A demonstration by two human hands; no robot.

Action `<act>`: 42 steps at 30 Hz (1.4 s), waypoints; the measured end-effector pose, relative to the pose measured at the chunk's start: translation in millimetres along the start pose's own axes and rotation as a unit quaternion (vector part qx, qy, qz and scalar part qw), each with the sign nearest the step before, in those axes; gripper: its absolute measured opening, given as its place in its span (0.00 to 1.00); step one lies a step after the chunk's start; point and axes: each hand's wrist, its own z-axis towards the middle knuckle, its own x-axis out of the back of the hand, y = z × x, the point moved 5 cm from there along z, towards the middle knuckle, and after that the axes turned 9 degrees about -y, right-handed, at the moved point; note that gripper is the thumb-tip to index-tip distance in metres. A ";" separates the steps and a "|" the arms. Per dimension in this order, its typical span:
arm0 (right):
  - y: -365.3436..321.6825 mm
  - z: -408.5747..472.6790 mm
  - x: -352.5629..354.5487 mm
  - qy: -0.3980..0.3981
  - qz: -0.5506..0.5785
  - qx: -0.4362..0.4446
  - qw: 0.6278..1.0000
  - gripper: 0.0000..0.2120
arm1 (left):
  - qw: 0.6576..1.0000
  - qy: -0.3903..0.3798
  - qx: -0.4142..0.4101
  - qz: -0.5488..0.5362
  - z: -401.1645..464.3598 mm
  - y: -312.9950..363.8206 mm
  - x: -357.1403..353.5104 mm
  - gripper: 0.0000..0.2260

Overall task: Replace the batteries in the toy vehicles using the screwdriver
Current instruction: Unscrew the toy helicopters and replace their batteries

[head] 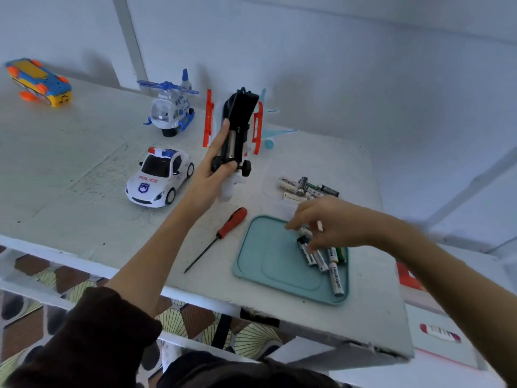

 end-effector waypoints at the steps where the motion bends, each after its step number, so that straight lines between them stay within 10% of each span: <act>1: 0.9 -2.9 -8.9 -0.015 -0.007 -0.004 1.000 0.27 | 1.000 -0.003 -0.003 0.004 0.0 -0.1 -1.2 0.30; 6: 6.9 -9.5 -38.6 -0.048 -0.024 -0.027 0.998 0.36 | 1.000 -0.013 -0.007 0.025 -0.8 -2.8 -5.9 0.29; 13: 5.0 -14.1 -34.9 0.021 0.035 0.004 0.999 0.25 | 1.000 -0.010 -0.002 0.028 -2.3 -2.1 -6.9 0.30; 24: -1.8 6.0 60.1 0.389 0.291 0.011 0.874 0.05 | 1.000 -0.006 0.013 0.025 -3.3 -4.9 -5.8 0.29; 29: -7.5 45.5 79.2 0.375 0.324 0.046 0.868 0.11 | 1.000 -0.003 0.005 0.013 -1.2 -3.9 -3.1 0.28; 36: -26.7 71.3 86.2 0.418 0.092 0.085 0.900 0.08 | 1.000 -0.004 -0.022 -0.016 -0.2 -3.4 -2.8 0.28; 42: -32.5 73.5 89.8 0.310 0.097 0.109 0.939 0.06 | 0.999 -0.006 -0.024 -0.032 1.9 -5.7 -0.1 0.28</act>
